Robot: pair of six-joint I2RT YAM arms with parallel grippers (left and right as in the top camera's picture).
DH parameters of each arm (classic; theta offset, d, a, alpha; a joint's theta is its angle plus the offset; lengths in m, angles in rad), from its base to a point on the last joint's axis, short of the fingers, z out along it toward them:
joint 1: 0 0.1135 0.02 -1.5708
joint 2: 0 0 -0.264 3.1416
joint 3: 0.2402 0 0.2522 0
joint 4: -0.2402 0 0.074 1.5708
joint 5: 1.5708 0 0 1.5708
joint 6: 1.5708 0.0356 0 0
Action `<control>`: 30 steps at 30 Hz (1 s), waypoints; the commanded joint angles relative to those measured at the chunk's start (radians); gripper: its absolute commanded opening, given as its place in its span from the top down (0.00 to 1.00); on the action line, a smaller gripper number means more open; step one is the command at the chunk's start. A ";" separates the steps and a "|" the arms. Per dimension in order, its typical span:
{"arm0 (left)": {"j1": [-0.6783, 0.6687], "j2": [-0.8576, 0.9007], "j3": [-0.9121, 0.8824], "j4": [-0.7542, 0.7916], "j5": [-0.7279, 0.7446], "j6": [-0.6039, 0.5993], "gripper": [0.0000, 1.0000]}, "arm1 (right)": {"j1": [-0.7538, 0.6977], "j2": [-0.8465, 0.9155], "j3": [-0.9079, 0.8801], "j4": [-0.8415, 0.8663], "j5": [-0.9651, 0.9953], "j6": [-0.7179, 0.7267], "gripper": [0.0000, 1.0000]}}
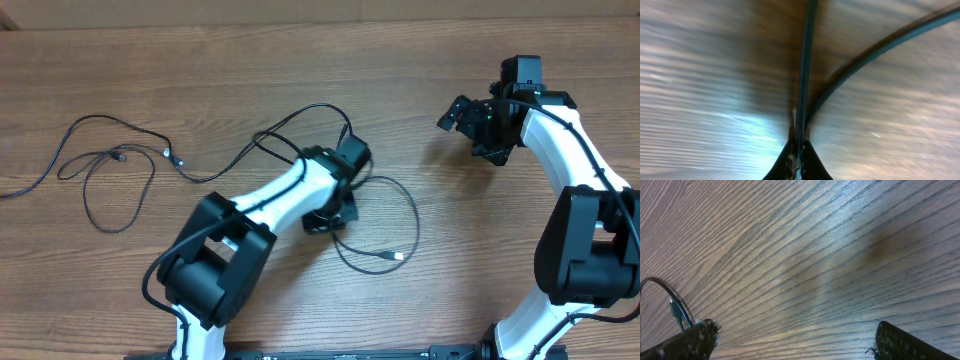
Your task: Untangle cables
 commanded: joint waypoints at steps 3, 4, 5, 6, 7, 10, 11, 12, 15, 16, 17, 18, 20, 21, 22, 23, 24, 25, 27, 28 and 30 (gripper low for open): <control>0.143 0.034 0.039 -0.073 -0.200 0.117 0.96 | 0.001 -0.025 0.016 0.002 0.003 0.000 0.00; 0.164 0.034 0.056 -0.089 -0.220 0.135 0.96 | 0.001 -0.025 0.016 0.002 0.003 0.000 0.00; 0.188 0.034 0.077 -0.107 -0.249 0.155 0.96 | 0.001 -0.025 0.016 0.002 0.003 0.000 0.00; 0.204 0.034 0.093 -0.122 -0.275 0.167 0.96 | 0.001 -0.025 0.016 0.002 0.003 0.000 0.00; 0.223 0.034 0.110 -0.135 -0.310 0.180 0.96 | 0.001 -0.025 0.016 0.002 0.003 0.000 0.00; 0.269 0.034 0.145 -0.150 -0.386 0.229 0.96 | 0.001 -0.025 0.016 0.002 0.003 0.000 0.00; 0.280 0.034 0.148 -0.149 -0.402 0.240 0.96 | 0.001 -0.025 0.016 0.002 0.003 0.000 0.00; 0.293 0.034 0.150 -0.145 -0.424 0.244 0.96 | 0.001 -0.025 0.016 0.002 0.003 0.000 0.00; 0.327 0.034 0.149 -0.141 -0.459 0.243 0.92 | 0.001 -0.025 0.016 0.002 0.003 0.000 0.00; 0.335 0.034 0.149 -0.141 -0.451 0.238 0.90 | 0.001 -0.025 0.016 0.002 0.004 0.000 0.00; 0.343 0.034 0.149 -0.140 -0.432 0.237 0.87 | 0.001 -0.025 0.016 0.002 0.003 0.000 0.00; 0.348 0.034 0.149 -0.140 -0.413 0.237 0.86 | 0.001 -0.025 0.016 0.002 0.003 0.000 0.00; 0.355 0.034 0.149 -0.141 -0.383 0.238 0.82 | 0.001 -0.025 0.016 0.002 0.003 0.000 0.00; 0.356 0.034 0.149 -0.144 -0.376 0.242 0.79 | 0.001 -0.025 0.016 0.002 0.003 0.000 0.00; 0.356 0.034 0.149 -0.148 -0.377 0.245 0.72 | 0.001 -0.025 0.016 0.002 0.003 0.000 0.00; 0.356 0.034 0.149 -0.151 -0.378 0.248 0.62 | 0.001 -0.025 0.016 0.002 0.003 0.000 0.00; 0.357 0.034 0.149 -0.153 -0.379 0.258 0.49 | 0.001 -0.025 0.016 0.002 0.003 0.000 0.00; 0.358 0.034 0.149 -0.153 -0.379 0.264 0.44 | 0.001 -0.025 0.016 0.002 0.003 0.000 0.00; 0.360 0.034 0.149 -0.153 -0.381 0.263 0.38 | 0.001 -0.025 0.016 0.002 0.003 0.000 0.00; 0.361 0.034 0.149 -0.152 -0.380 0.263 0.37 | 0.001 -0.025 0.016 0.002 0.003 0.000 0.00; 0.361 0.034 0.149 -0.150 -0.358 0.263 0.37 | 0.001 -0.025 0.016 0.002 0.003 0.000 0.00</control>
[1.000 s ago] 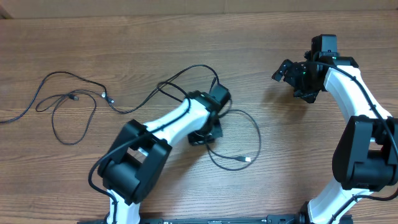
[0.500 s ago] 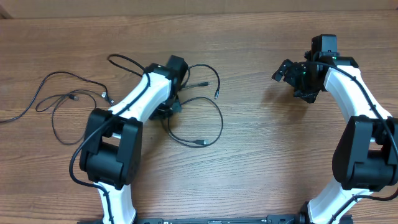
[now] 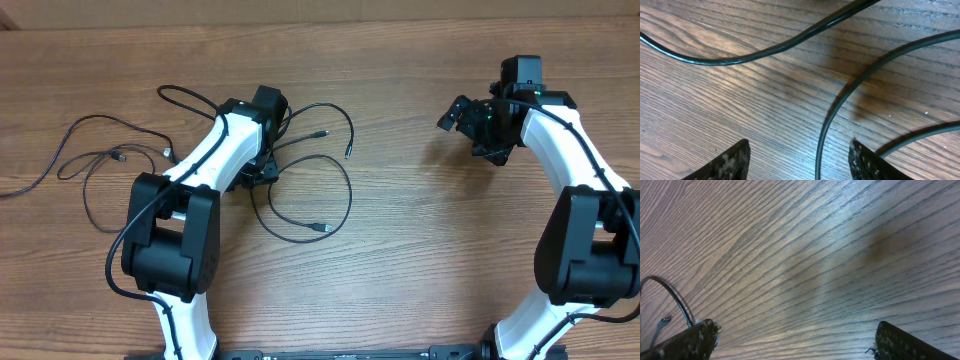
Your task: Untangle cables
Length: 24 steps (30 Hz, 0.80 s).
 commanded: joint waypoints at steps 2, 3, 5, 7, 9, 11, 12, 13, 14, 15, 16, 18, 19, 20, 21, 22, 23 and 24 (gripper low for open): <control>0.005 0.008 0.015 0.006 0.139 0.029 0.30 | 0.001 -0.025 0.016 0.002 0.003 0.001 0.00; 0.005 0.008 0.015 0.009 0.226 0.064 0.28 | 0.001 -0.025 0.016 0.002 0.003 0.001 0.00; 0.004 0.008 0.015 0.002 0.387 0.121 0.26 | 0.001 -0.025 0.016 0.002 0.003 0.000 0.00; 0.003 0.008 0.015 -0.019 0.517 0.149 0.27 | 0.001 -0.025 0.016 0.002 0.003 0.001 0.00; 0.004 0.008 0.015 -0.050 0.594 0.149 0.28 | 0.001 -0.025 0.016 0.002 0.003 0.000 0.00; 0.002 0.008 0.015 -0.077 0.621 0.144 0.31 | 0.001 -0.025 0.016 0.002 0.003 0.001 0.00; -0.002 0.008 0.015 -0.093 0.620 0.121 0.34 | 0.001 -0.025 0.016 0.002 0.003 0.001 0.00; -0.008 0.008 0.014 -0.108 0.613 0.085 0.37 | 0.001 -0.025 0.016 0.002 0.003 0.001 0.00; -0.013 0.008 0.011 -0.121 0.608 0.037 0.41 | 0.001 -0.025 0.016 0.002 0.003 0.001 0.00; -0.022 0.008 0.005 -0.135 0.601 -0.032 0.41 | 0.001 -0.025 0.016 0.002 0.003 0.001 0.00; -0.029 0.008 0.000 -0.145 0.592 -0.086 0.40 | 0.001 -0.025 0.016 0.002 0.003 0.001 0.00; -0.053 0.008 -0.011 -0.169 0.555 -0.235 0.37 | 0.001 -0.025 0.016 0.002 0.003 0.001 0.00; -0.066 0.008 -0.015 -0.188 0.541 -0.311 0.34 | 0.001 -0.025 0.016 0.002 0.003 0.001 0.00; -0.078 0.008 -0.017 -0.209 0.532 -0.380 0.31 | 0.001 -0.025 0.016 0.002 0.003 0.001 0.00; -0.090 0.008 -0.018 -0.222 0.526 -0.429 0.28 | 0.001 -0.025 0.016 0.002 0.003 0.001 0.00; -0.101 0.008 -0.018 -0.226 0.523 -0.459 0.27 | 0.001 -0.025 0.016 0.002 0.003 0.001 0.00; -0.115 0.008 -0.019 -0.226 0.523 -0.486 0.24 | 0.001 -0.025 0.016 0.002 0.003 0.000 0.00; -0.130 0.008 -0.019 -0.224 0.521 -0.510 0.23 | 0.001 -0.025 0.016 0.002 0.003 0.001 0.00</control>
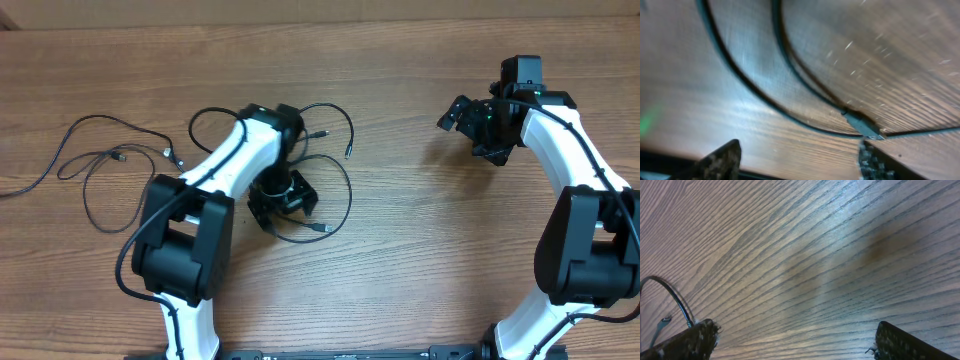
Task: Untangle cables
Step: 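Regrasp the center cable strands with the left gripper and lift slightly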
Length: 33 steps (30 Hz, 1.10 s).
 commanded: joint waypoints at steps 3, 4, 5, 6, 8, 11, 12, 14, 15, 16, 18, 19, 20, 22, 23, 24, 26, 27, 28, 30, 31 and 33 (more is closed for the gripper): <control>-0.081 0.008 -0.013 0.026 -0.050 -0.273 0.24 | 0.001 -0.025 0.016 0.002 0.003 0.001 0.00; -0.100 0.008 -0.016 0.034 -0.072 -0.308 0.25 | 0.001 -0.025 0.016 0.002 0.003 0.001 0.00; -0.115 0.008 -0.018 0.035 -0.093 -0.341 0.25 | 0.001 -0.025 0.016 0.002 0.003 0.001 0.00; -0.126 0.008 -0.018 0.035 -0.111 -0.367 0.24 | 0.001 -0.025 0.016 0.002 0.003 0.001 0.00; -0.146 0.008 -0.020 0.035 -0.142 -0.430 0.24 | 0.001 -0.025 0.016 0.002 0.003 0.001 0.00; -0.167 0.008 -0.037 0.053 -0.157 -0.528 0.22 | 0.001 -0.025 0.016 0.002 0.003 0.001 0.00; -0.174 0.008 -0.048 0.069 -0.154 -0.554 0.22 | 0.001 -0.025 0.016 0.002 0.003 0.001 0.00; -0.193 0.008 -0.090 0.129 -0.153 -0.612 0.24 | 0.001 -0.025 0.016 0.002 0.003 0.001 0.00; -0.199 0.008 -0.108 0.153 -0.154 -0.636 0.24 | 0.001 -0.025 0.016 0.002 0.004 0.001 0.00; -0.204 0.008 -0.128 0.185 -0.154 -0.659 0.25 | 0.001 -0.025 0.016 0.002 0.003 0.001 0.00; -0.208 0.008 -0.170 0.256 -0.153 -0.678 0.36 | 0.001 -0.025 0.016 0.002 0.003 0.001 0.00; -0.208 0.008 -0.186 0.282 -0.152 -0.678 0.42 | 0.001 -0.025 0.016 0.002 0.003 0.001 0.00; -0.208 0.008 -0.204 0.305 -0.144 -0.678 0.46 | 0.001 -0.025 0.016 0.002 0.003 0.001 0.00; -0.208 0.008 -0.229 0.327 -0.127 -0.678 0.54 | 0.001 -0.025 0.016 0.002 0.004 0.001 0.00; -0.208 0.008 -0.238 0.331 -0.124 -0.678 0.58 | 0.001 -0.025 0.016 0.002 0.004 0.001 0.00; -0.208 0.008 -0.243 0.331 -0.124 -0.678 0.62 | 0.001 -0.025 0.016 0.002 0.003 0.001 0.00; -0.208 0.008 -0.247 0.329 -0.123 -0.677 0.68 | 0.001 -0.025 0.016 0.002 0.003 0.001 0.00; -0.209 0.008 -0.247 0.329 -0.124 -0.677 0.72 | 0.001 -0.025 0.016 0.002 0.003 0.001 0.00; -0.209 0.008 -0.247 0.330 -0.123 -0.677 0.77 | 0.001 -0.025 0.016 0.002 0.003 0.001 0.00; -0.209 0.008 -0.247 0.332 -0.124 -0.678 0.87 | 0.001 -0.025 0.016 0.002 0.003 0.001 0.00; -0.209 0.008 -0.247 0.338 -0.127 -0.677 0.93 | 0.001 -0.025 0.016 0.002 0.003 0.001 0.00; -0.209 0.008 -0.247 0.351 -0.128 -0.666 0.96 | 0.001 -0.025 0.016 0.002 0.003 0.001 0.00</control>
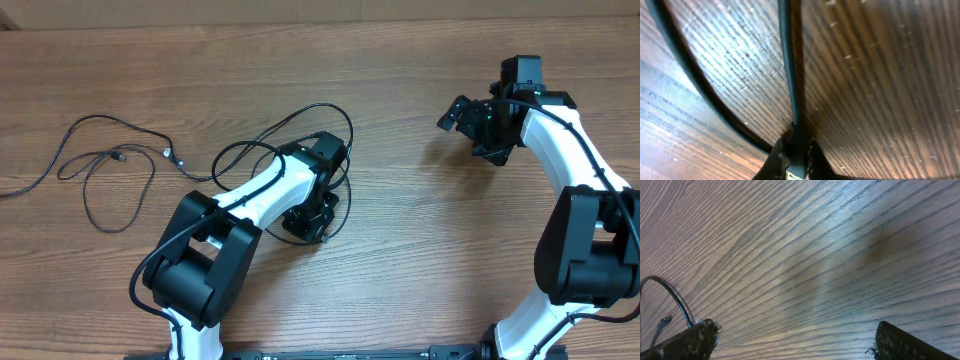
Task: Untangle cables
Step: 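Regrasp the center cable strands with the left gripper and lift slightly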
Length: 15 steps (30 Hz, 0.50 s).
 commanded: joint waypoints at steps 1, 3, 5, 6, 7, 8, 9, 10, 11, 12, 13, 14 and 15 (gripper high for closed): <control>-0.011 0.064 -0.059 0.019 -0.038 0.020 0.96 | 0.001 -0.025 0.016 0.002 0.003 0.000 0.00; -0.008 0.064 -0.056 0.033 -0.030 0.073 0.96 | 0.001 -0.025 0.016 0.002 0.003 0.001 0.00; 0.012 0.062 -0.034 -0.007 0.004 0.150 0.96 | 0.001 -0.025 0.016 0.002 0.003 0.000 0.00; 0.024 0.062 -0.014 -0.057 0.004 0.151 0.96 | 0.001 -0.025 0.016 0.002 0.003 0.000 0.00; 0.037 0.062 0.010 -0.113 0.003 0.151 0.96 | 0.001 -0.025 0.016 0.002 0.003 0.001 0.00; 0.051 0.062 0.030 -0.157 0.002 0.151 0.96 | 0.001 -0.025 0.016 0.002 0.003 0.000 0.00; 0.064 0.062 0.053 -0.206 -0.002 0.152 0.96 | 0.001 -0.025 0.016 0.002 0.003 0.000 0.00; 0.077 0.062 0.074 -0.256 -0.008 0.151 0.96 | 0.001 -0.025 0.016 0.002 0.003 0.001 0.00; 0.087 0.062 0.088 -0.292 -0.014 0.151 0.96 | 0.001 -0.025 0.016 0.002 0.003 0.001 0.00; 0.094 0.062 0.097 -0.320 -0.022 0.152 0.96 | 0.001 -0.025 0.016 0.002 0.003 0.001 0.00; 0.102 0.062 0.103 -0.341 -0.029 0.152 0.96 | 0.001 -0.025 0.016 0.002 0.003 0.001 0.00; 0.107 0.062 0.104 -0.350 -0.035 0.152 0.96 | 0.001 -0.025 0.016 0.002 0.003 0.001 0.00; 0.111 0.062 0.103 -0.358 -0.045 0.152 0.96 | 0.001 -0.025 0.016 0.002 0.003 0.000 0.00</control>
